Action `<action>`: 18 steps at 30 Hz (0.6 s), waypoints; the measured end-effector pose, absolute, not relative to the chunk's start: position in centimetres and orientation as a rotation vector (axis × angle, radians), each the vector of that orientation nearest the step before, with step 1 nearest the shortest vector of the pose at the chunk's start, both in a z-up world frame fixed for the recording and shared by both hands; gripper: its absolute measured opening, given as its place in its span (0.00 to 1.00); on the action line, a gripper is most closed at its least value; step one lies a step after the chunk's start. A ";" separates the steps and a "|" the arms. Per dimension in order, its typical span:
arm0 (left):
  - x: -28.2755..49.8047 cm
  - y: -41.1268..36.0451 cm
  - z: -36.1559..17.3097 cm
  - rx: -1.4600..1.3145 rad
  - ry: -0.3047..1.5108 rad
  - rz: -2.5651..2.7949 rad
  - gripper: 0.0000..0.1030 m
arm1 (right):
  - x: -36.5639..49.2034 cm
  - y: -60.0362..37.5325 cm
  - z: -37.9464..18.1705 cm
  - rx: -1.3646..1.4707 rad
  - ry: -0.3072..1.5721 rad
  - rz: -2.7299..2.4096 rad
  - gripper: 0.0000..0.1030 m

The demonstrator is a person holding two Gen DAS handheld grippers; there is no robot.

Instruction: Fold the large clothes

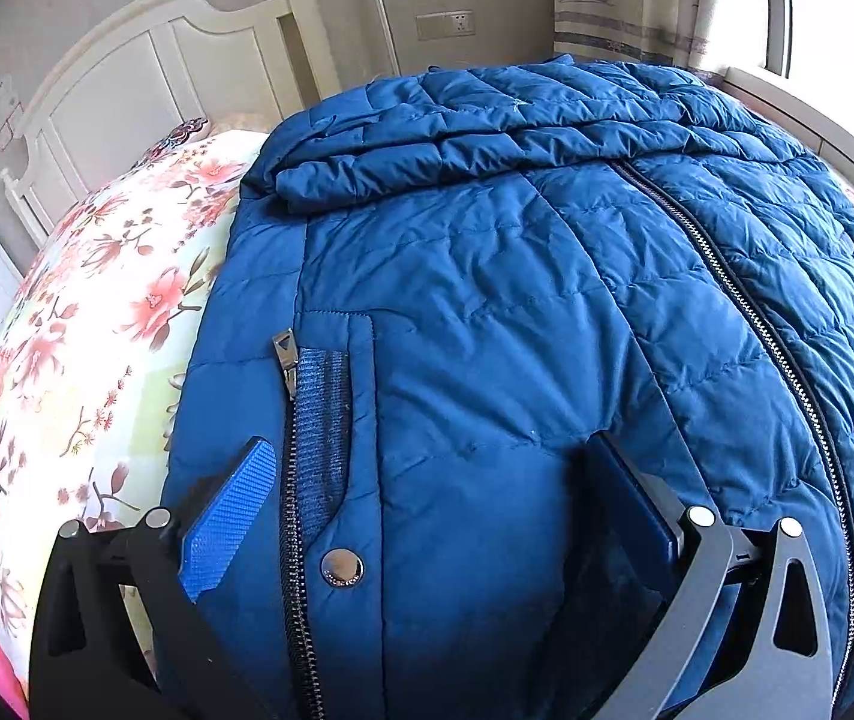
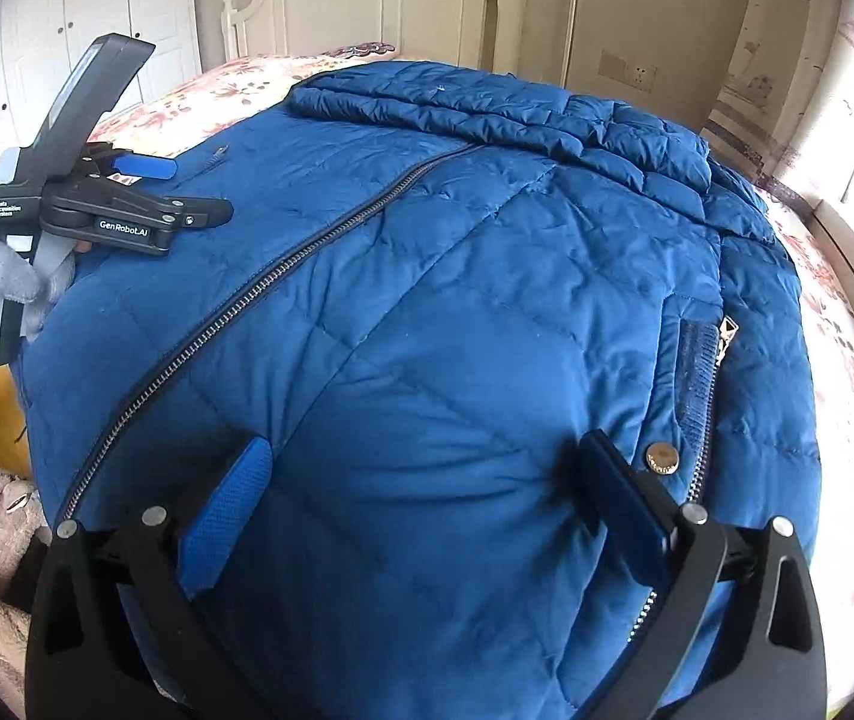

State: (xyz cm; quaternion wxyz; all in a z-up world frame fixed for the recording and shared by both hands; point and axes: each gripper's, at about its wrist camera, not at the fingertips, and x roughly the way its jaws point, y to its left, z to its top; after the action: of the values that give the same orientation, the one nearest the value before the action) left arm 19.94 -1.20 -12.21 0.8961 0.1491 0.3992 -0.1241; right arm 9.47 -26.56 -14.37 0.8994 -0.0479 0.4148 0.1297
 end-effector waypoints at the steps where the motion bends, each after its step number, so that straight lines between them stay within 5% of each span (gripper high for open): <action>1: 19.7 -1.3 -12.1 0.318 0.818 -0.237 0.96 | 9.4 -26.5 -14.3 -0.100 0.858 0.263 0.98; 9: 11.3 -4.4 -10.9 0.346 0.748 -0.373 0.96 | 9.5 -26.4 -14.5 -0.087 0.858 0.242 0.98; 18: 10.6 -3.4 -13.4 0.295 0.778 -0.386 0.96 | 9.5 -26.2 -14.3 -0.098 0.878 0.224 0.97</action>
State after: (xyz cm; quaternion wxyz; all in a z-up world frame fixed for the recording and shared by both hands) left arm 10.63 -3.36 -13.36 0.8967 0.1425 0.3754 -0.1861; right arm 9.51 -26.24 -14.28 0.8979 -0.0473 0.4241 0.1083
